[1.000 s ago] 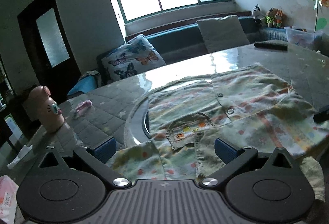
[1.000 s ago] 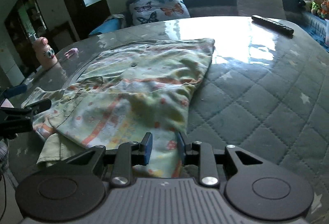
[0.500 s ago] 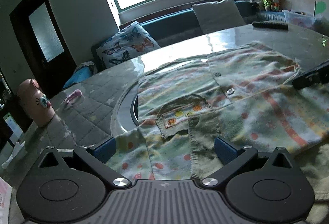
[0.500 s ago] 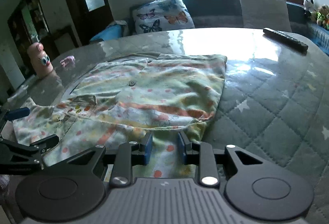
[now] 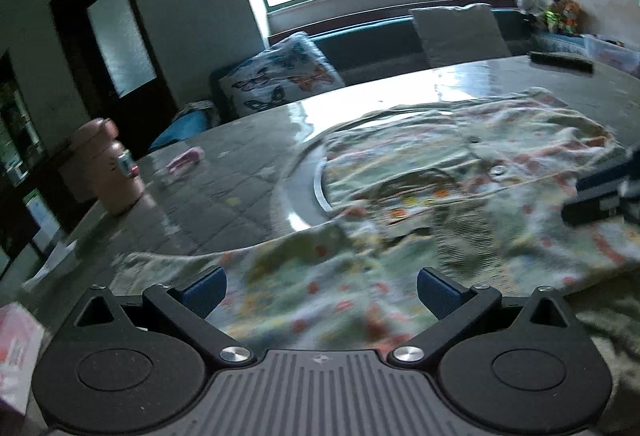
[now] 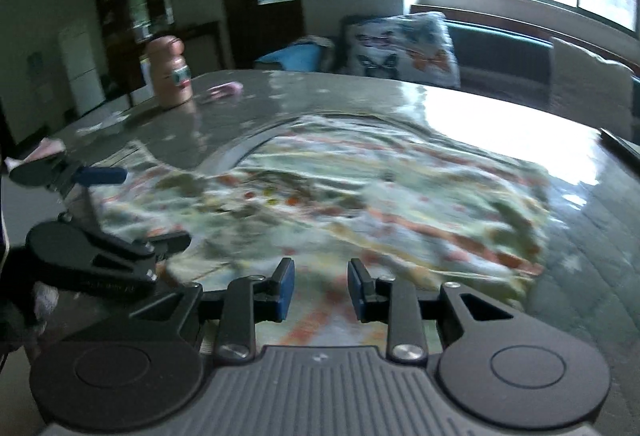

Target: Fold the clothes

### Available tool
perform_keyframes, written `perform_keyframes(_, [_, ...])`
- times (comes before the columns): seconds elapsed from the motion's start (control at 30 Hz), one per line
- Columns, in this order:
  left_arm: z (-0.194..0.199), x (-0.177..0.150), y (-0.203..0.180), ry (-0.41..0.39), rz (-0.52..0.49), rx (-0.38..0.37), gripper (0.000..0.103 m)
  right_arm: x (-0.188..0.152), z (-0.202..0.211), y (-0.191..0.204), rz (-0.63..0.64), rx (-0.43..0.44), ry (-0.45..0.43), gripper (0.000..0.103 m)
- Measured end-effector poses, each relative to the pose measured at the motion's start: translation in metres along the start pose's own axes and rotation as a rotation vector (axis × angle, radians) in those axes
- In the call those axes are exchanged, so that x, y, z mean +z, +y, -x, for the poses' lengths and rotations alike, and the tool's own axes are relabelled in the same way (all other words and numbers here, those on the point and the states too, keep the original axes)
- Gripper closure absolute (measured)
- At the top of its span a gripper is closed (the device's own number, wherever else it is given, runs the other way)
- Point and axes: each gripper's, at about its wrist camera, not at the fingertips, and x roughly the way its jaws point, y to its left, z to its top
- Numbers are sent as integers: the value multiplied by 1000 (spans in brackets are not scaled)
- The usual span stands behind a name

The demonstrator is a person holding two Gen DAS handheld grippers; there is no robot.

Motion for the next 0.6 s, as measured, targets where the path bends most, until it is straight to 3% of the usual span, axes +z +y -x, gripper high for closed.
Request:
perform_keyframes(0.13, [4, -4, 22, 7, 46, 41, 1, -7, -13, 20, 48, 25, 40, 69])
perform_keyframes(0.37, [3, -11, 70, 34, 164, 153, 4, -6, -5, 34, 112, 24, 14, 69])
perform_keyframes(0.6, [-15, -20, 127, 92, 305, 309, 17, -7, -7, 36, 111, 30, 23, 68])
